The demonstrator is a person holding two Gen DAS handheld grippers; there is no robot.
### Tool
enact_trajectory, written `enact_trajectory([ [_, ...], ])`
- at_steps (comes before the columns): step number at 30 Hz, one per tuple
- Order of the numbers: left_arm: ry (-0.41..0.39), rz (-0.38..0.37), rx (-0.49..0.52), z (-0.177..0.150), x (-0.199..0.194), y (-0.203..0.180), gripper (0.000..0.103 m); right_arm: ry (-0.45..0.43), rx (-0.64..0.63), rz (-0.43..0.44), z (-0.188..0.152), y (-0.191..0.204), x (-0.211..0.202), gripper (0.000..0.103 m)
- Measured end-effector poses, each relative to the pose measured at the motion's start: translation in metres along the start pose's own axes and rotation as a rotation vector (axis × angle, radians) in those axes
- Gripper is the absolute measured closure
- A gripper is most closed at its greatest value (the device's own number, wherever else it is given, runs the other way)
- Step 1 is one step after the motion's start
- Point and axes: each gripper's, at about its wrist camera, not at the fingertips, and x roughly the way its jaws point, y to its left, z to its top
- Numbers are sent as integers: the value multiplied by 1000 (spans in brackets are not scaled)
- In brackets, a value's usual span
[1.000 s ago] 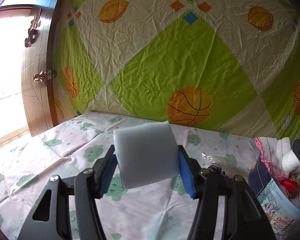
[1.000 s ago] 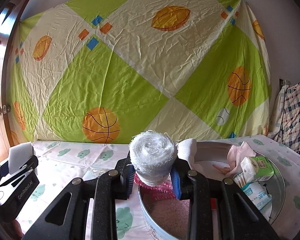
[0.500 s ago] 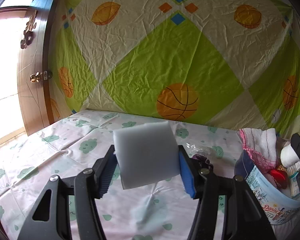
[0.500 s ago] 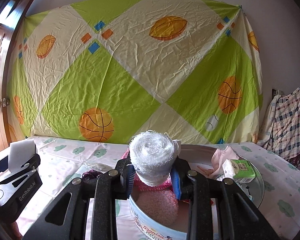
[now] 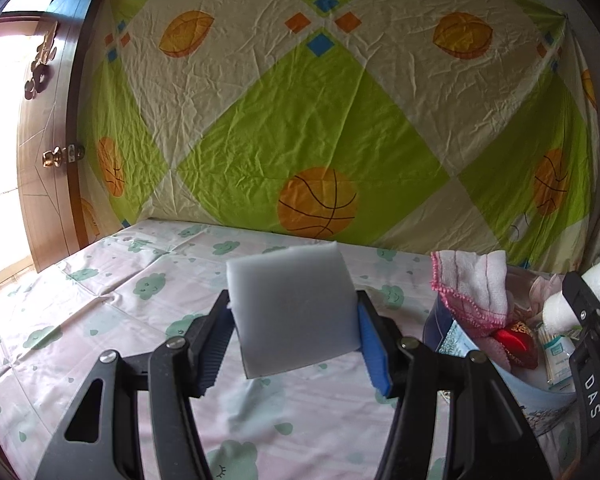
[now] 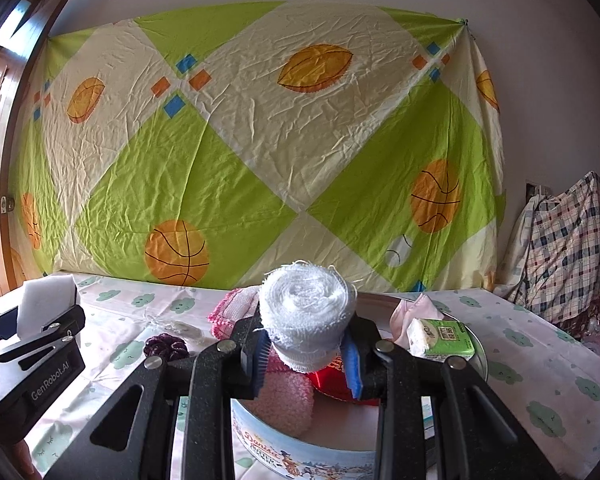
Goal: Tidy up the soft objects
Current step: 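Carry the bandage roll and white sponge over the metal tin with both tools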
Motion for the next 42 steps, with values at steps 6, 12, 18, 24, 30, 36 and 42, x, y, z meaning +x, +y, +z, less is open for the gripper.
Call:
enact_trajectory([
  [6, -9, -24, -7, 4, -7, -7, 45, -4, 15, -23, 0, -16, -2, 70],
  [12, -14, -44, 3, 5, -11, -16, 45, -11, 23, -38, 1, -28, -4, 70],
  [18, -29, -65, 14, 9, -17, -25, 45, -29, 35, -55, 2, -40, -7, 70],
  [24, -45, -83, 23, 13, -22, -37, 45, -36, 36, -72, 3, -52, -5, 70],
  [30, -58, -99, 34, 16, -25, -48, 45, -44, 43, -95, 4, -64, -4, 70],
  [36, -61, -108, 43, 18, -24, -58, 45, -46, 62, -117, 6, -77, -1, 70],
  [42, -71, -127, 48, 22, -24, -69, 45, -51, 79, -132, 8, -86, 1, 70],
])
